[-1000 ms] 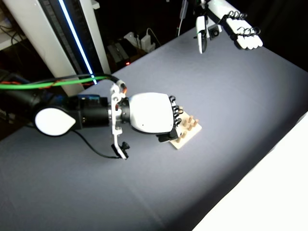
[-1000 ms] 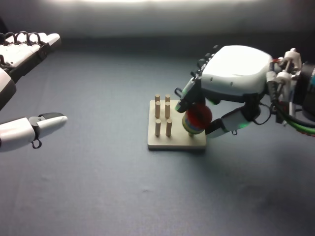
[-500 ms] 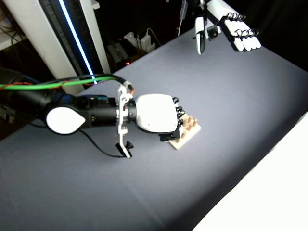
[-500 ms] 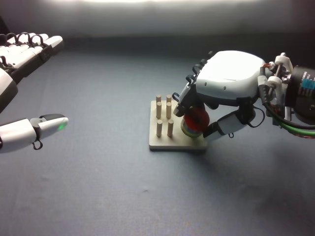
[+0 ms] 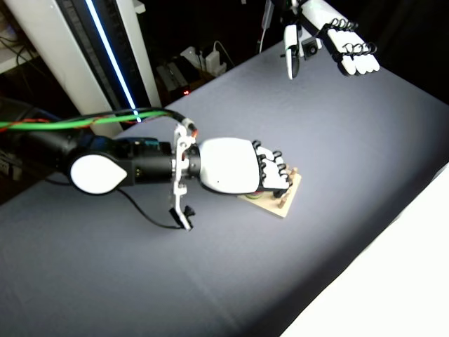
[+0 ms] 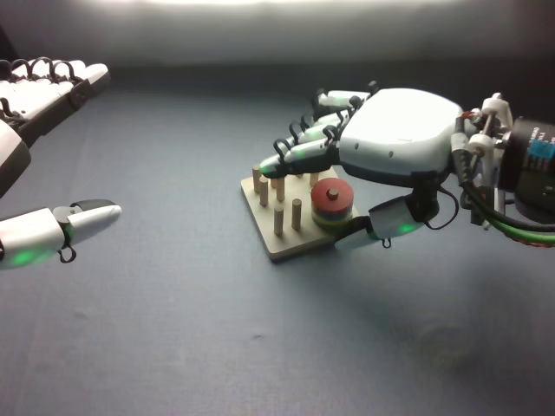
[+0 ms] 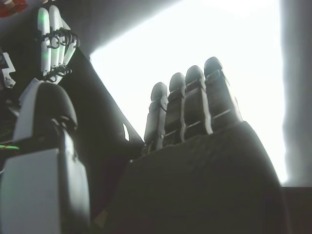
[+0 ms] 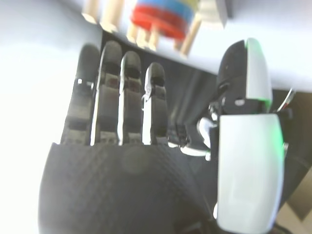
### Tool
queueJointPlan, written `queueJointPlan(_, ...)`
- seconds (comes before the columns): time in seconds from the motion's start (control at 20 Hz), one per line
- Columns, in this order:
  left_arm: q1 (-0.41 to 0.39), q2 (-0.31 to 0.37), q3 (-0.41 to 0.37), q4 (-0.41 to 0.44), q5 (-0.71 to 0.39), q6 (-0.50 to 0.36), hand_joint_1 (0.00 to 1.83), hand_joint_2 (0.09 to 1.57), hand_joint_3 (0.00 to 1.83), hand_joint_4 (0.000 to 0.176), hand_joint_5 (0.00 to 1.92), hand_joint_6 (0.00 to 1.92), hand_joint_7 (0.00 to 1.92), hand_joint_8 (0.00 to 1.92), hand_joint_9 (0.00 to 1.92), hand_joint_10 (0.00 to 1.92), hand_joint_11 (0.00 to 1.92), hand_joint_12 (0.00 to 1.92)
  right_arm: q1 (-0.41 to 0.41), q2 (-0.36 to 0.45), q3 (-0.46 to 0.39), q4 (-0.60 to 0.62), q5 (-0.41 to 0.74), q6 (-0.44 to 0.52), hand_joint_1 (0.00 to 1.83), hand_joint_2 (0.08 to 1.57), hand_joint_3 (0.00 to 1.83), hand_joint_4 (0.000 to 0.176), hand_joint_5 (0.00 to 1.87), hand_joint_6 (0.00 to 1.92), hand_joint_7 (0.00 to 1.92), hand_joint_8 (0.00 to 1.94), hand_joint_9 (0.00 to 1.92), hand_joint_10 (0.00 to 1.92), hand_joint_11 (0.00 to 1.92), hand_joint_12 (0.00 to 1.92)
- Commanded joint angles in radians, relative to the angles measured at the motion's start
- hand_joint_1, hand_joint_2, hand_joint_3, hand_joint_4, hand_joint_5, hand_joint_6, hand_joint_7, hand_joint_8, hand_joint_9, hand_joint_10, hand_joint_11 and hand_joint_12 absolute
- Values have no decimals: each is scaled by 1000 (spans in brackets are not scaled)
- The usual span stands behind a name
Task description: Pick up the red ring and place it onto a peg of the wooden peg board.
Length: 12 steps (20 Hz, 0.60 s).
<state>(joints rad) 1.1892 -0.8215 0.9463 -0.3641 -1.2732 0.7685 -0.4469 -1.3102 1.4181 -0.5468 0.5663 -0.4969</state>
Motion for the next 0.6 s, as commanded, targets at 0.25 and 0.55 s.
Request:
queueJointPlan(0.25,15,-5,-11,-7,-179,-23,698,1082,0,76,62,0,68,0,37,3,34,45,-78,113,-61,199,314,-1,945,980,1,0,457,0,468,0,472,18,101,909)
queueJointPlan(0.55,26,-4,-36,10,-344,-63,516,1135,7,92,162,12,82,3,93,12,97,69,-306,274,-201,449,785,-1,516,1360,4,0,466,2,731,6,847,25,558,608)
